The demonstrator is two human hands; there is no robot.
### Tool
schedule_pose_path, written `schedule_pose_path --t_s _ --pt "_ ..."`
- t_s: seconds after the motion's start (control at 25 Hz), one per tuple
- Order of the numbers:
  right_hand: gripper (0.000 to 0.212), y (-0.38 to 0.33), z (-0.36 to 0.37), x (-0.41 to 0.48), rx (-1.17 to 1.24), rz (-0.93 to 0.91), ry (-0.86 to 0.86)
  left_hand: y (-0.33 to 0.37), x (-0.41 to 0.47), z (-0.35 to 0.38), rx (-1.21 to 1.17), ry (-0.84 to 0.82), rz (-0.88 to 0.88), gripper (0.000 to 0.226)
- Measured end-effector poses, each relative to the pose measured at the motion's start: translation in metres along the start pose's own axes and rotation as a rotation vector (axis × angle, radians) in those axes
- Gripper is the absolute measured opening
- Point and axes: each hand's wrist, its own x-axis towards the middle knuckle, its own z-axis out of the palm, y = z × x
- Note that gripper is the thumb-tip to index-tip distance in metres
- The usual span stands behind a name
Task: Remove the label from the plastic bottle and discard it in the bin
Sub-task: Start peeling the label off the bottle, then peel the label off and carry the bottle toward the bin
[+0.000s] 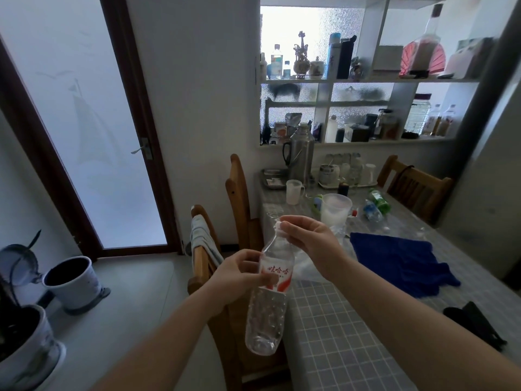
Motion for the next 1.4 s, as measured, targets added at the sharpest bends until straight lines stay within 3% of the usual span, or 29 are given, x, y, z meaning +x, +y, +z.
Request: schedule_pose_path --t_s 0.16,0.6,0.68,0.84,1.0,1.12,1.24,1.4 --pt "0.037 -0.002 -0.007 -0.004 0.144 0.035 -0.128 0.002 0.0 -0.004 -0.112 -0.165 -0.098 0.075" --pt "0.039 -0.009 -0.006 -0.012 0.454 0.101 -0.35 -0.01 0.004 -0.01 -0.532 -0.607 -0.15 0.036" --pt "0.043 -0.009 -0.004 -0.01 0.387 0.11 -0.345 -0.01 0.006 -0.003 -0.497 -0.517 -0.106 0.041" --pt "0.043 0.003 -0.005 -0.013 0.049 0.209 -0.268 0.0 0.008 0.004 -0.406 -0.011 0.018 0.081" --pt "0.059 0.03 0.01 -0.029 -0.236 0.242 -0.246 0.007 0.009 0.011 -0.315 0.256 0.149 0.082" --pt "0.072 0.045 0.027 -0.035 -0.256 0.155 -0.116 0.013 0.009 0.026 -0.268 0.28 0.144 0.085" --pt "0.068 0.047 0.025 -0.036 -0.128 0.157 -0.103 0.015 0.011 0.022 -0.29 0.168 0.117 0.089" --pt "0.061 0.041 0.015 -0.036 -0.099 0.214 -0.191 0.012 0.011 0.008 -0.332 0.037 0.181 0.06"
